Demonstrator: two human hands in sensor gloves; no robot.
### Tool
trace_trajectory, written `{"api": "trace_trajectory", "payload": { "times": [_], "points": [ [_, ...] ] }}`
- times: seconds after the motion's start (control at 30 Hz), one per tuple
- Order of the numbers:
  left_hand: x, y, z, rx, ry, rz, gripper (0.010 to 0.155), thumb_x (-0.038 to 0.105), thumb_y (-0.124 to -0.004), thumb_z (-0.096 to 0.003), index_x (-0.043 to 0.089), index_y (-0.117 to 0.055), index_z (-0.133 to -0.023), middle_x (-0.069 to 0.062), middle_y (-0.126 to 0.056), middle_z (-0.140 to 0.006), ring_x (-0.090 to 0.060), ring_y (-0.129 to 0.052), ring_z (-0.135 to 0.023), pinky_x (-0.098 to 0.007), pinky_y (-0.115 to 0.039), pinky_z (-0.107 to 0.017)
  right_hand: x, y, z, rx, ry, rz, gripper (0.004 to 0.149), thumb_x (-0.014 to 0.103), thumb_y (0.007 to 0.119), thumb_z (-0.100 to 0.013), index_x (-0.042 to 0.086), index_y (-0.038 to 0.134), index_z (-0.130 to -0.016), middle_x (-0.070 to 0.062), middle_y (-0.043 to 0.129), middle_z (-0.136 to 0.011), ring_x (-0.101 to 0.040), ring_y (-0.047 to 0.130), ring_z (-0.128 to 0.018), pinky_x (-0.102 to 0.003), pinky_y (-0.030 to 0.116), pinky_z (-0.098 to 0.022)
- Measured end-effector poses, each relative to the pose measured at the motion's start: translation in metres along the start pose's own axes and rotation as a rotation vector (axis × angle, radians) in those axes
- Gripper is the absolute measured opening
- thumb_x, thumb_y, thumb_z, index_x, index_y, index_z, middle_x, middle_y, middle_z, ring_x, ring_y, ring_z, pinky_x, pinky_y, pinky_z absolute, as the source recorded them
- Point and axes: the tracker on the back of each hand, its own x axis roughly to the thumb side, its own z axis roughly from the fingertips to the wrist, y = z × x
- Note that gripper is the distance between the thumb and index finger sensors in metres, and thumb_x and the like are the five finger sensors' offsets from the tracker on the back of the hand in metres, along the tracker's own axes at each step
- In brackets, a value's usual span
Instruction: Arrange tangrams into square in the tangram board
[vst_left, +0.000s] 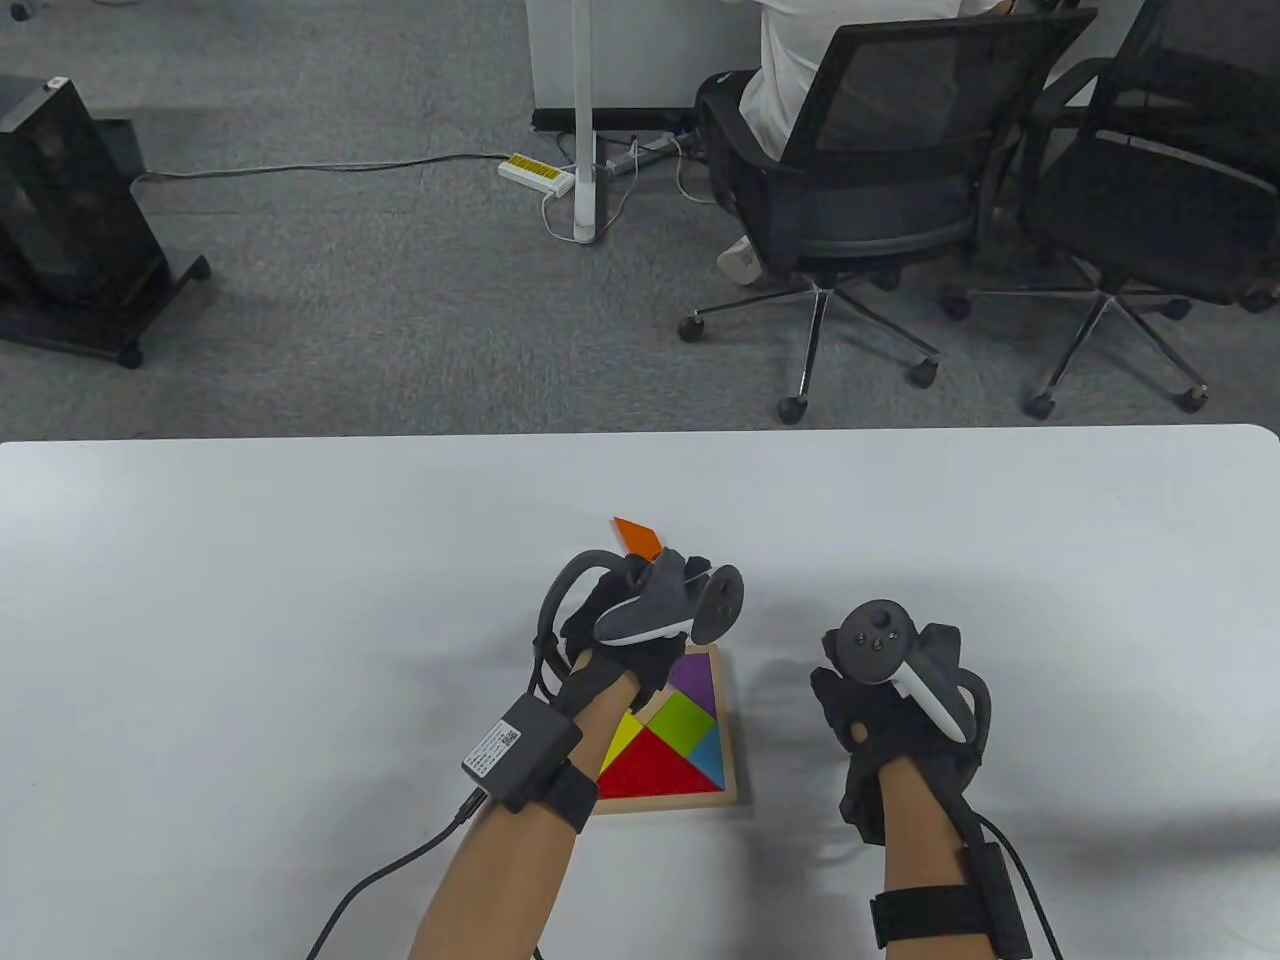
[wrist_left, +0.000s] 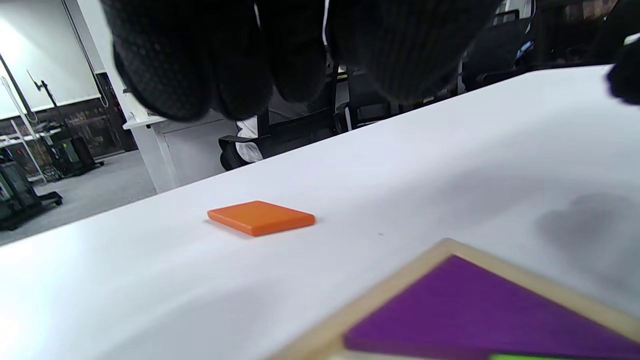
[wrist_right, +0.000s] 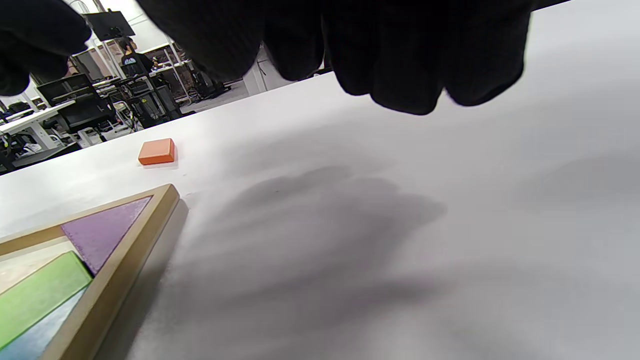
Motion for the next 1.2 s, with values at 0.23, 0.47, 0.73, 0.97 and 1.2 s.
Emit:
{"api": "trace_trajectory", "payload": {
  "times": [0.23,0.47,0.73,0.97,1.2],
  "points": [
    [-0.014,-0.018,-0.04,-0.043,0.05,-0.1,0.069,0.028,-0.081,-0.0516,0.025,-0.051,-0.113,-0.017,-0.055,-0.119,-0.052,-0.068,-0.102,-0.059,-0.076,-0.065,-0.004,0.003,-0.003,-0.001,0.006,0.005,0.06,0.034,0.075,-0.053,0.01,0.065,-0.107,-0.022,0.064,-0.11,-0.051,0.078,-0.091,-0.065,0.069,-0.067],
    [-0.031,-0.054,-0.073,-0.149,0.076,-0.139,0.074,0.024,-0.08,-0.0522,0.029,-0.04,-0.114,-0.014,-0.043,-0.122,-0.053,-0.053,-0.108,-0.064,-0.067,-0.071,-0.006,0.008,-0.007,-0.003,0.004,0.016,0.059,0.033,0.075,-0.053,0.01,0.065,-0.107,-0.022,0.065,-0.11,-0.051,0.078,-0.091,-0.065,0.069,-0.067],
    [-0.034,-0.086,-0.097,-0.241,0.04,-0.151,0.079,0.018,-0.079,-0.0524,0.034,-0.031,-0.113,-0.011,-0.029,-0.123,-0.049,-0.038,-0.113,-0.065,-0.055,-0.076,-0.012,0.012,-0.01,-0.004,0.011,0.025,0.059,0.033,0.076,-0.053,0.01,0.065,-0.106,-0.022,0.065,-0.11,-0.05,0.079,-0.09,-0.065,0.069,-0.067],
    [-0.037,-0.095,-0.107,-0.285,-0.013,-0.141,0.078,0.016,-0.078,-0.0518,0.035,-0.034,-0.113,-0.005,-0.035,-0.124,-0.042,-0.043,-0.115,-0.063,-0.057,-0.077,-0.017,0.018,-0.015,0.004,0.019,0.029,0.059,0.033,0.076,-0.053,0.01,0.066,-0.106,-0.022,0.065,-0.109,-0.051,0.079,-0.09,-0.065,0.069,-0.067],
    [-0.045,-0.093,-0.107,-0.292,0.006,-0.142,0.07,0.026,-0.076,-0.0509,0.038,-0.042,-0.111,-0.003,-0.049,-0.121,-0.037,-0.065,-0.109,-0.058,-0.069,-0.074,-0.018,0.021,-0.017,0.012,0.014,0.032,0.059,0.033,0.076,-0.052,0.01,0.066,-0.106,-0.022,0.065,-0.109,-0.051,0.079,-0.09,-0.065,0.07,-0.067]
  ]
}}
